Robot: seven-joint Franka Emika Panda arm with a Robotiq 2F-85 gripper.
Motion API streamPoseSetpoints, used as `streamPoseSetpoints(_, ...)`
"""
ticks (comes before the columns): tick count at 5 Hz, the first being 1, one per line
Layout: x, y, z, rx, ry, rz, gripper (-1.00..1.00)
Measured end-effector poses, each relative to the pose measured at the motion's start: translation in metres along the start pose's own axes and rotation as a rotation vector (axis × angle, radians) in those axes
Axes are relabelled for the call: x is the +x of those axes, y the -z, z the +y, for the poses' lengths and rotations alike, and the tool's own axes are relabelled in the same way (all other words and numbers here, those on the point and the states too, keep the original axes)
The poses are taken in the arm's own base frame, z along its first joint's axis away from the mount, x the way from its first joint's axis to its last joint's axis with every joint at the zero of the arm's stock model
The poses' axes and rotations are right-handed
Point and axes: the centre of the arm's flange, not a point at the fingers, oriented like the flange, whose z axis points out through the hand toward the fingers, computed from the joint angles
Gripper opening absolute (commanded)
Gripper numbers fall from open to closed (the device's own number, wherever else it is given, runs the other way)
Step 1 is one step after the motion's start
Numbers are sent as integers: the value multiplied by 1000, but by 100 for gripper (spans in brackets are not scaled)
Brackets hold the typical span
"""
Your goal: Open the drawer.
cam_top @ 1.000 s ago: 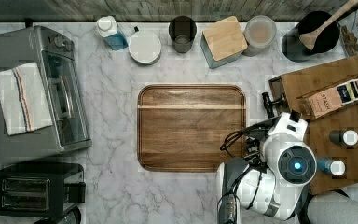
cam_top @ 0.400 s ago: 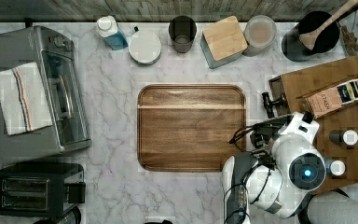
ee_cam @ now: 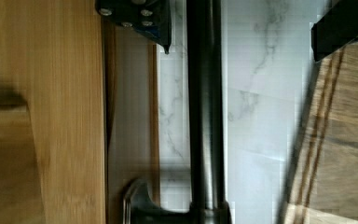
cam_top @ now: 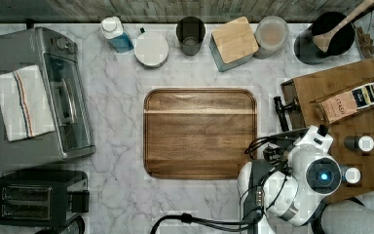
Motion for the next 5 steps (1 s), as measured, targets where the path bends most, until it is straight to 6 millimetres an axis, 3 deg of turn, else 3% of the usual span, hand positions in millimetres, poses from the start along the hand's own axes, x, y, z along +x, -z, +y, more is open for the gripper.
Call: streamPoseSetpoints(5,7,-32,-18,-20,0,33,100)
